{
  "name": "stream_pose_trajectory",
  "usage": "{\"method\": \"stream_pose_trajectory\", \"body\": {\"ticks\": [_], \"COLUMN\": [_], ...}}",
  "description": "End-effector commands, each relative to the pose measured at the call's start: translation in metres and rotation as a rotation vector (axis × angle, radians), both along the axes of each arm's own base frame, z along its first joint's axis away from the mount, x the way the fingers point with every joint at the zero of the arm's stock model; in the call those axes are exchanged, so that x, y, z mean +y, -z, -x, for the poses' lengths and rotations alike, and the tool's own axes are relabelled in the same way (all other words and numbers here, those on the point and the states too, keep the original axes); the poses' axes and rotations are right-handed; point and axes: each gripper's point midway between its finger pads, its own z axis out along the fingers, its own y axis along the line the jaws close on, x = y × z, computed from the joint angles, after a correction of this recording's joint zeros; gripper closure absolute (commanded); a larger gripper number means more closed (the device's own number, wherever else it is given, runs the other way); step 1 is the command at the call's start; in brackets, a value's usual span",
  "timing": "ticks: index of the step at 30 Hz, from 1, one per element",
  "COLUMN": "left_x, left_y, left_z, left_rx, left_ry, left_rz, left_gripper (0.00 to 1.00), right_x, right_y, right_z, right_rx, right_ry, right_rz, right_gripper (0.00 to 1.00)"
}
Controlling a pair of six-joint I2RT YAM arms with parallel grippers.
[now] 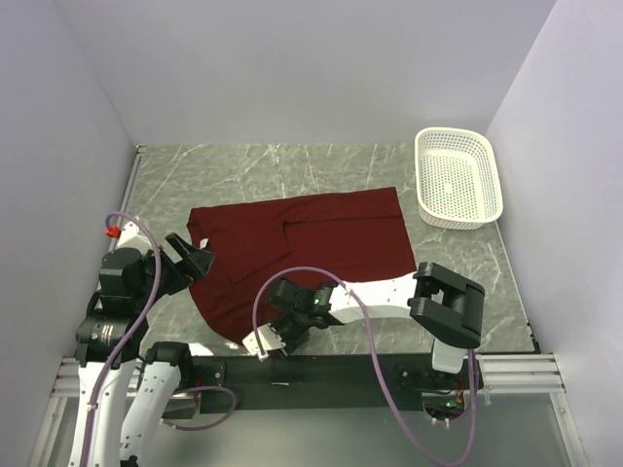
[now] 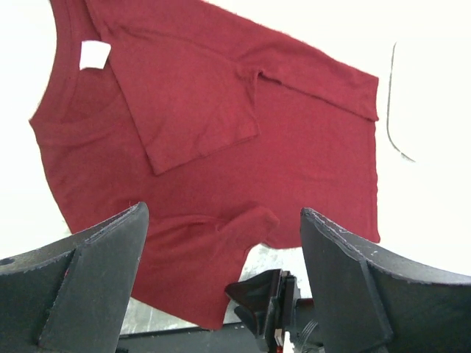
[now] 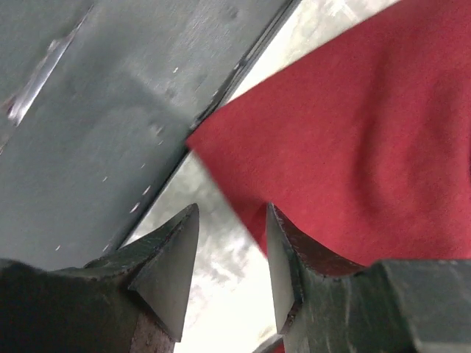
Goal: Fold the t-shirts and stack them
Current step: Fold the tshirt
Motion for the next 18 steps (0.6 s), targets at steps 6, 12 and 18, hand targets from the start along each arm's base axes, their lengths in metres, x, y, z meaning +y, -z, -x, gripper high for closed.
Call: {"method": "stream_pose_trajectory", "body": {"ticks": [6, 12, 18], "left_x": [-0.001, -0.01, -0.021], "left_y": [-0.042, -0.049, -0.105], "left_z": [0.005, 0.01, 0.026], "left_rx": [-0.175, -0.225, -0.485], "left_ry": [0.031, 0.114, 0.301], "left_rz": [-0.032, -0.057, -0.261], "left_gripper": [0.1, 0.12, 0.15], "right_x": [0.018, 0.015, 0.017], "right_y": [-0.008, 0.014, 0.009], "right_z": [-0.012, -0.009, -0.007], "right_rx": [-0.062, -0.059, 0.013], "right_ry": [0.004, -0.009, 0.027], "right_rz": [-0.031, 0.023, 0.015], "right_gripper": [0.52, 0.58, 0.89]}}
